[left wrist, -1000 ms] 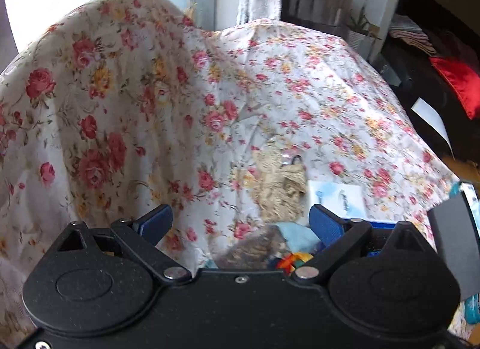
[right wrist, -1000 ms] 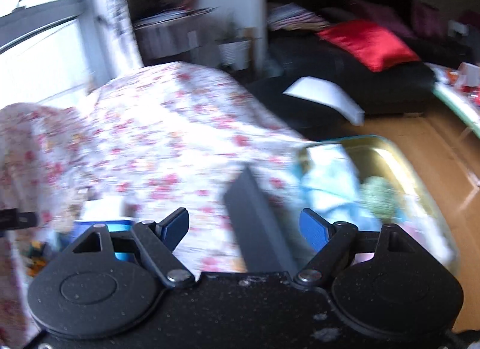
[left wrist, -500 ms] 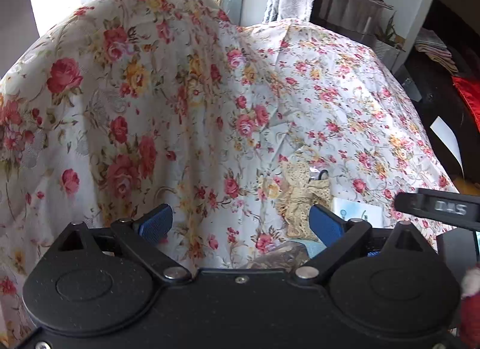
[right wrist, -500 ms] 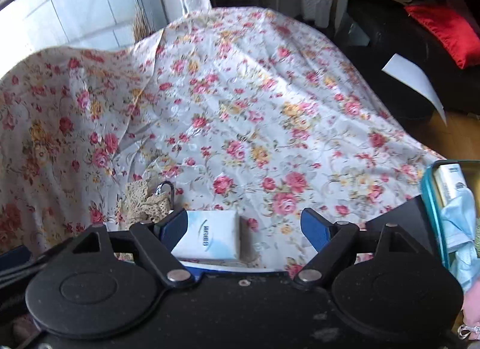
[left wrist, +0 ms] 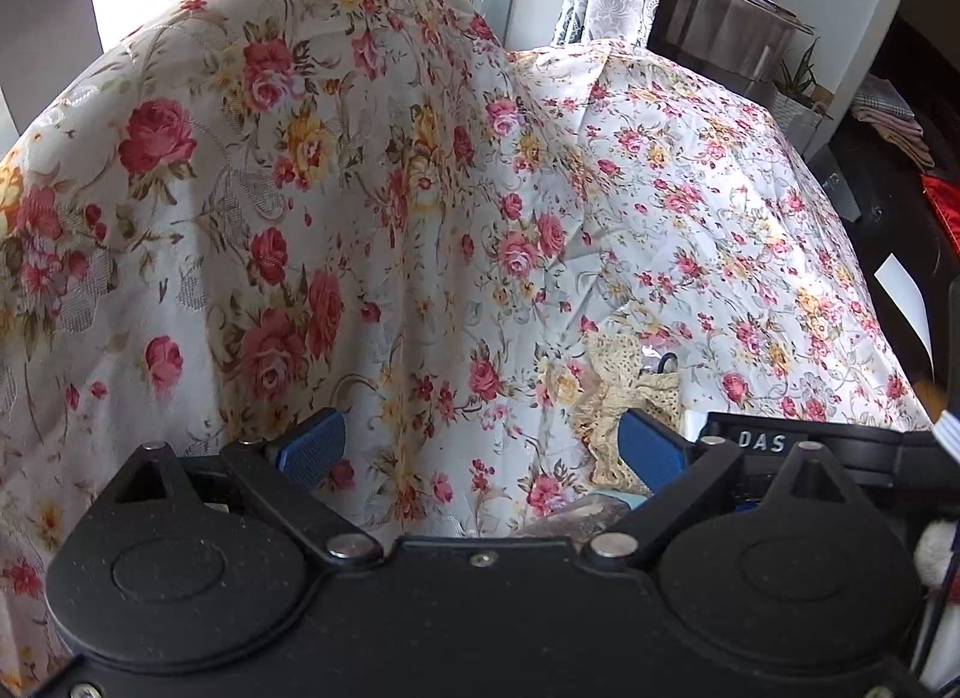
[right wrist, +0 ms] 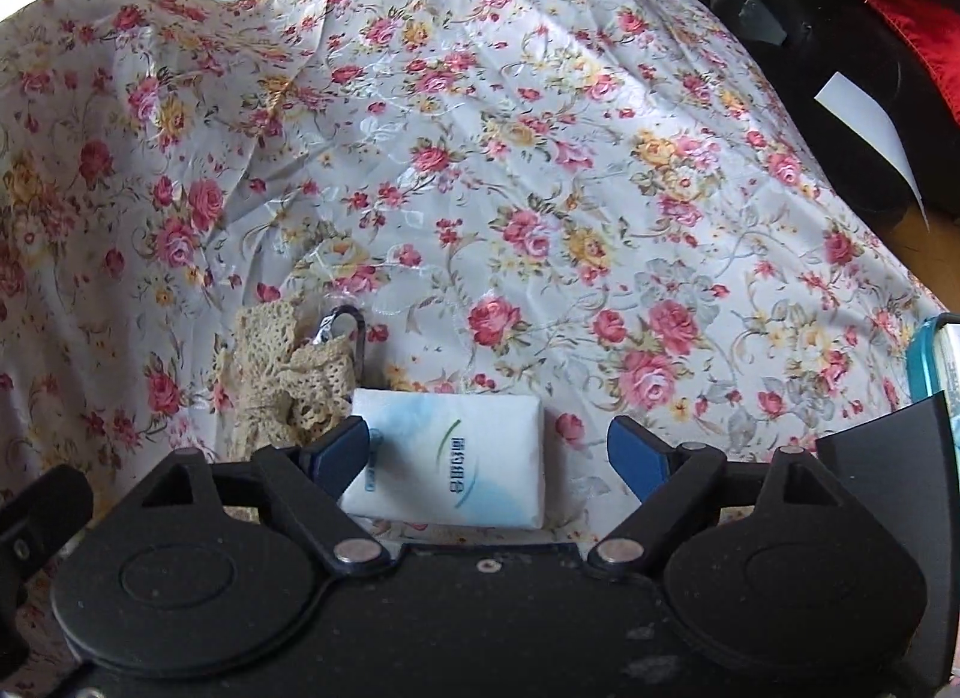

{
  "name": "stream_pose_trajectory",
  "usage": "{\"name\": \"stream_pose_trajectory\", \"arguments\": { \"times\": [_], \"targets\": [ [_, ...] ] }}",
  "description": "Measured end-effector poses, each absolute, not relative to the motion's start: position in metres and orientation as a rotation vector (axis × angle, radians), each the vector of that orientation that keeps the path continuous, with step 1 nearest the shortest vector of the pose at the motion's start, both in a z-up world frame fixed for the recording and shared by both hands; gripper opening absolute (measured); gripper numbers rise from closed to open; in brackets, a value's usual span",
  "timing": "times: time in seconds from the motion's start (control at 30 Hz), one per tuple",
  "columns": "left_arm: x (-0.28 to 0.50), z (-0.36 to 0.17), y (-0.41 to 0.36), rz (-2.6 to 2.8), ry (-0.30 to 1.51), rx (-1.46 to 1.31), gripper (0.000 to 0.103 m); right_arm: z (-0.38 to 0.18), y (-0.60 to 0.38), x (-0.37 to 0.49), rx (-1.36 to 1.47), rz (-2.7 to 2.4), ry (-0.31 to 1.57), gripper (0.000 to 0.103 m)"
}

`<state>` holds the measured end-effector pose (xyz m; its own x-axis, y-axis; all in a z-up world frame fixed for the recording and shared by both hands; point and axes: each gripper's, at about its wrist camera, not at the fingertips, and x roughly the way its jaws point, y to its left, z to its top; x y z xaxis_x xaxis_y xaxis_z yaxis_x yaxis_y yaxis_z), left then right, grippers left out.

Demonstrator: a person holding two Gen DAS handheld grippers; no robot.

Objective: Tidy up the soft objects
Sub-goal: 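Lower the right tool onto the small white tissue pack while the left tool reaches toward the beige lace item, then close the right tool on the white tissue pack while the left tool grasps the light blue herb bag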

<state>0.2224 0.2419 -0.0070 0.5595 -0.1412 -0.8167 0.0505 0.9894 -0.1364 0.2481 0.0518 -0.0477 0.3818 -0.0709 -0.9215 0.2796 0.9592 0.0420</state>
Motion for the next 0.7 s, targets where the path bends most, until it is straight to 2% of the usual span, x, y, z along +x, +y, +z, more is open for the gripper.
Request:
{"name": "stream_pose_trajectory", "arguments": {
  "times": [0.07, 0.4, 0.6, 0.7],
  "targets": [
    [0.223, -0.007, 0.243, -0.114, 0.972, -0.108, 0.095, -0.051, 0.057, 0.250, 0.204, -0.212, 1.165, 0.092],
    [0.225, -0.009, 0.243, -0.110, 0.982, -0.105, 0.095, -0.068, 0.076, 0.261, 0.107, -0.185, 1.191, 0.090],
    [0.226, -0.010, 0.243, -0.116, 0.987, -0.106, 0.095, -0.072, 0.075, 0.259, 0.110, -0.178, 1.195, 0.074],
    [0.226, -0.011, 0.243, -0.113, 0.988, -0.103, 0.095, -0.070, 0.072, 0.259, 0.119, -0.177, 1.182, 0.074]
  ]
}}
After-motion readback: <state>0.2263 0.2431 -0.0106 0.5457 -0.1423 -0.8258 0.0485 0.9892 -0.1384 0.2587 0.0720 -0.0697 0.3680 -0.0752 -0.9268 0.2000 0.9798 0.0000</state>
